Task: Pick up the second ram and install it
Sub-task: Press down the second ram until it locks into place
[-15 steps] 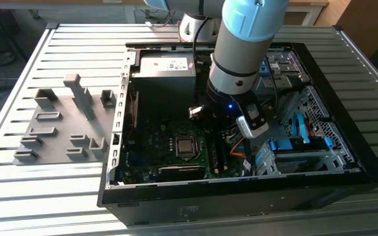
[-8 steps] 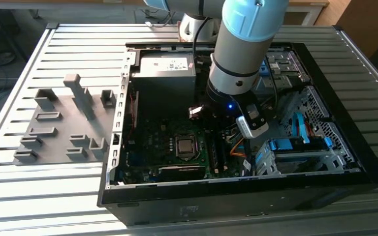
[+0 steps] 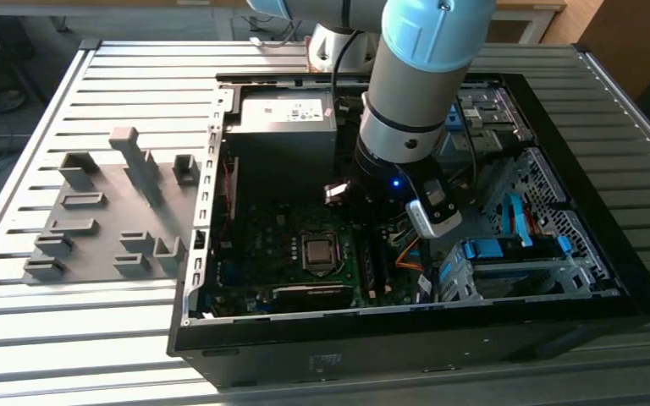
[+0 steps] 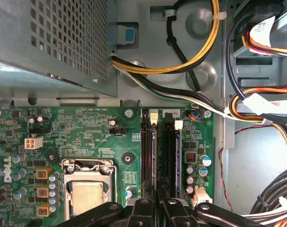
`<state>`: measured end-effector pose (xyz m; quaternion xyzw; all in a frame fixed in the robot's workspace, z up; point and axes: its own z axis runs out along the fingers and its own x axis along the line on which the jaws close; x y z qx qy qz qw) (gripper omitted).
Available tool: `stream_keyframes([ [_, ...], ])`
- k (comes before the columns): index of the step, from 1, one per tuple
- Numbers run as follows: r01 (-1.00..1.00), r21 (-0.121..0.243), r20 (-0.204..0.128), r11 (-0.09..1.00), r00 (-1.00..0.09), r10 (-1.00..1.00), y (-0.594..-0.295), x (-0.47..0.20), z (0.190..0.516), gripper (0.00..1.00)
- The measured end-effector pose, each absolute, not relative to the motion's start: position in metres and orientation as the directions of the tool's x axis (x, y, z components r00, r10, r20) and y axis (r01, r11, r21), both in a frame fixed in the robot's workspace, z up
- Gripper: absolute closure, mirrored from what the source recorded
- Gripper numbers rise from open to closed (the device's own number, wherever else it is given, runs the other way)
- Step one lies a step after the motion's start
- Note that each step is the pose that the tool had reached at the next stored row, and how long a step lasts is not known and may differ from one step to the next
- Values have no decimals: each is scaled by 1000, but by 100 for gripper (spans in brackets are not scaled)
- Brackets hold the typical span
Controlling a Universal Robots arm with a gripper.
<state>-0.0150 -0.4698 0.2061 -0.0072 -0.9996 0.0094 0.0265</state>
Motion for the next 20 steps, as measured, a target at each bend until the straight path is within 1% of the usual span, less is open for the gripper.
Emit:
stream_keyframes([
  [2,14,-19,53,1000,-998,15,-470,-15,206,85],
  [3,14,-19,53,1000,-998,15,-470,-15,206,79],
  [8,14,-19,53,1000,-998,15,-470,-15,208,79],
  [19,14,-19,59,1000,-998,15,-470,-15,227,79],
  [20,14,-19,60,1000,-998,15,-470,-15,228,80],
])
